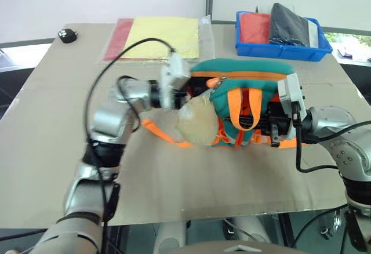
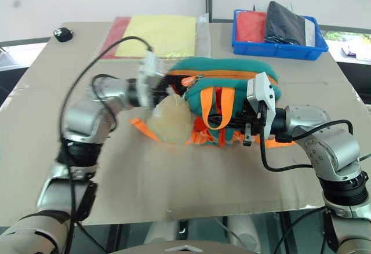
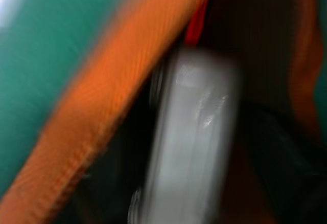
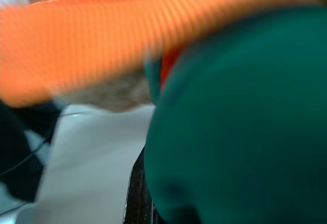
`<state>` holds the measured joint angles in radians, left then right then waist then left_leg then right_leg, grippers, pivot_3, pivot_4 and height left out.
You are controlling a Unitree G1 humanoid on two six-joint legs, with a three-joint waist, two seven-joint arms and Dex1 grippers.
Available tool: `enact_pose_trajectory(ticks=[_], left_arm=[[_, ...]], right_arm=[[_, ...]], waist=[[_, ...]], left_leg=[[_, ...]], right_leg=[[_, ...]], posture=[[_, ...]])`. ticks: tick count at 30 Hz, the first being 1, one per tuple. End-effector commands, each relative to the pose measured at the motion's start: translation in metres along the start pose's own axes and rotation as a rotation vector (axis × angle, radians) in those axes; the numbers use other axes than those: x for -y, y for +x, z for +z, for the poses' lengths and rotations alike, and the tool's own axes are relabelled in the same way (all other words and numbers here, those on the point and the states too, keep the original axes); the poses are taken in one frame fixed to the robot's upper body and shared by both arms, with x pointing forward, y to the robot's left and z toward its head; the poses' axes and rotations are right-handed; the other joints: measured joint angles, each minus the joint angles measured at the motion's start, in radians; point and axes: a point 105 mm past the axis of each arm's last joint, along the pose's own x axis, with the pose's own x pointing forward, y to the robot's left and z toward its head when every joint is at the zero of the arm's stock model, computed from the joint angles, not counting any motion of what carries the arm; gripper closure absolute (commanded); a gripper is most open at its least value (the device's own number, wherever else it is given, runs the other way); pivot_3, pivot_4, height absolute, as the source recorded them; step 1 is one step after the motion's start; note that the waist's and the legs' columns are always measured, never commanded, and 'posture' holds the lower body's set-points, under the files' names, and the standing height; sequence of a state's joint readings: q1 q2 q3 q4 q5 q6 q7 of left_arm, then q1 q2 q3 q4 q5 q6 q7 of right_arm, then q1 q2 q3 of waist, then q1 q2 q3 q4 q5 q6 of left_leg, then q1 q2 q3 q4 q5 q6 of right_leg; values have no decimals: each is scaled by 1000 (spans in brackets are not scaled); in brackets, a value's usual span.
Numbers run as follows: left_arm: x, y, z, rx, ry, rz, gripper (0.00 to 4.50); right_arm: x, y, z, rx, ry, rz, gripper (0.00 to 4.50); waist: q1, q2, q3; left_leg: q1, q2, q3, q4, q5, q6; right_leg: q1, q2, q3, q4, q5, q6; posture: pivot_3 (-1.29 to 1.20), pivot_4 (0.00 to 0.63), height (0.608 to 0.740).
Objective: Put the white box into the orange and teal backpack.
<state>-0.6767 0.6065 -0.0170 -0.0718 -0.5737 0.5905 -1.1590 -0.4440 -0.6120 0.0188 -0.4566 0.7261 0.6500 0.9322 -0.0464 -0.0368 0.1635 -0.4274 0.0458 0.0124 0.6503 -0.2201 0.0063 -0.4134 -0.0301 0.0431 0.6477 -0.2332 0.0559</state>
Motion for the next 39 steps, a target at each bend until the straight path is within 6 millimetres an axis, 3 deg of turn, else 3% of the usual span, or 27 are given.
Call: enact_pose_trajectory(ticks=[1,6,10,19,22,27,29,31,39], left_arm=[[8,-37,36,105,-128,17,56],[45,-70,31,54,-452,-77,56],[58,-48,27,125,-521,-98,56],[74,-38,20,67,-536,-102,56],[75,-42,36,182,-571,-129,56],[67,-71,60,285,-592,-78,56],[71,-87,79,375,-597,-123,56],[75,-95,84,394,-608,-156,56],[89,-78,27,131,-765,-39,56]], right_arm=[[6,-4,3,12,-31,-50,4500],[9,2,8,48,-14,-68,4500],[8,7,13,54,-22,-50,4500],[8,12,16,71,-21,-56,4500],[9,14,15,66,-19,-69,4500],[16,13,9,39,-21,-105,4500],[17,14,6,30,-24,-103,4500],[17,15,5,30,-23,-99,4500],[16,20,10,57,-28,-73,4500]], waist=[[3,0,0],[4,0,0],[38,0,0],[36,-2,-1],[36,-2,-1],[34,-2,-1],[33,-2,-1],[33,-1,-1],[37,-1,0]], left_leg=[[0,0,0,0,0,0],[-1,0,0,0,0,0],[-1,-3,-2,1,0,0],[-1,-5,-4,1,0,0],[-1,-5,-3,1,0,0],[-1,-5,-4,1,0,0],[0,-5,-3,1,0,0],[0,-5,-3,1,0,0],[0,-5,-2,1,0,0]], right_leg=[[0,0,-1,0,0,0],[0,-2,-1,-1,0,0],[2,-5,-4,-1,0,1],[3,-5,-4,0,0,0],[3,-5,-4,-1,0,0],[2,-5,-4,-1,0,0],[2,-5,-4,0,0,0],[2,-5,-4,0,0,0],[2,-5,-3,-1,0,0]], posture=[[0,150,740],[0,150,740],[0,150,740],[0,150,740],[0,150,740],[0,150,740],[0,150,740],[0,150,740],[0,150,740]])
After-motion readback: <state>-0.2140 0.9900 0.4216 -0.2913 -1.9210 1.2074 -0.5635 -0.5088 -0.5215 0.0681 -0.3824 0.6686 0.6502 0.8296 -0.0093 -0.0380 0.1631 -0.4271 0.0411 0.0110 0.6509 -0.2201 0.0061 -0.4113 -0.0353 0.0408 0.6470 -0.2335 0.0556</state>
